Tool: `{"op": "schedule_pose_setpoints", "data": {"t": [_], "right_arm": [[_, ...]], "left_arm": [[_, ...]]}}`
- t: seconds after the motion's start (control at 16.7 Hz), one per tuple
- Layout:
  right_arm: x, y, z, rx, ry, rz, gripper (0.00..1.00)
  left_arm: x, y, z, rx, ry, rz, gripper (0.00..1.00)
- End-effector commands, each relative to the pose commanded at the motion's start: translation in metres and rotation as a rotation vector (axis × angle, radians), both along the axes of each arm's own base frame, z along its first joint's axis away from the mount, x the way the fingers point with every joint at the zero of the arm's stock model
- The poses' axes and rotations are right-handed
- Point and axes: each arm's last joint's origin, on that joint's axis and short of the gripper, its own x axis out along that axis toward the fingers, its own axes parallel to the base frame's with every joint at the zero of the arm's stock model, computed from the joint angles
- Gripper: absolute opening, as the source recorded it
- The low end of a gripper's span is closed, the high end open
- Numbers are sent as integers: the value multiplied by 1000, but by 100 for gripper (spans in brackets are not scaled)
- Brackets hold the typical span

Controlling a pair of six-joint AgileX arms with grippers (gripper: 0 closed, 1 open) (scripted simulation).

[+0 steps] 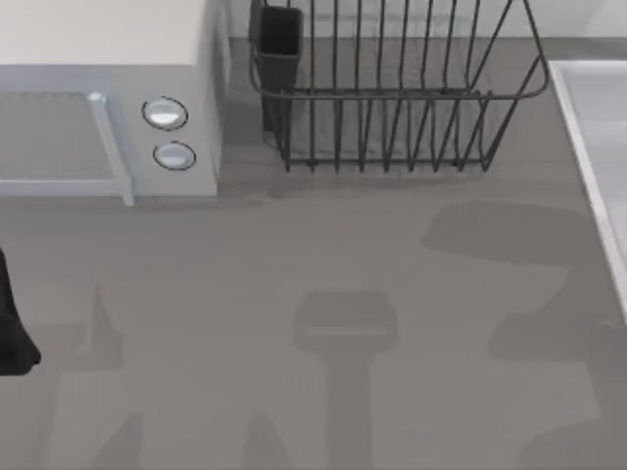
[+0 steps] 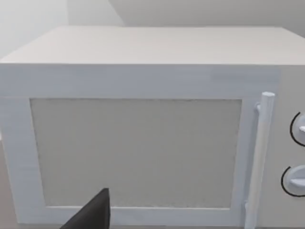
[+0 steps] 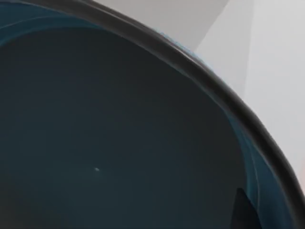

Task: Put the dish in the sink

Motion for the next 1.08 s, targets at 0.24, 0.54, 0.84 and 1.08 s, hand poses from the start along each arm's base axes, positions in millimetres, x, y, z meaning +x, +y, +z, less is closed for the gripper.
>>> {"op": "schedule_pose_setpoints", "data": {"t": [0.24, 0.54, 0.84, 1.08], "right_arm": [[9, -7, -40, 4, 8, -1, 0], [7, -7, -103, -10, -12, -4, 0], [-4, 0, -140, -5, -7, -6, 0], [-4, 1, -142, -4, -5, -6, 0]], "left_arm": [[0, 0, 0, 0, 0, 0, 100], [0, 0, 0, 0, 0, 0, 100], [0, 0, 0, 0, 0, 0, 100], [0, 0, 0, 0, 0, 0, 100]]}}
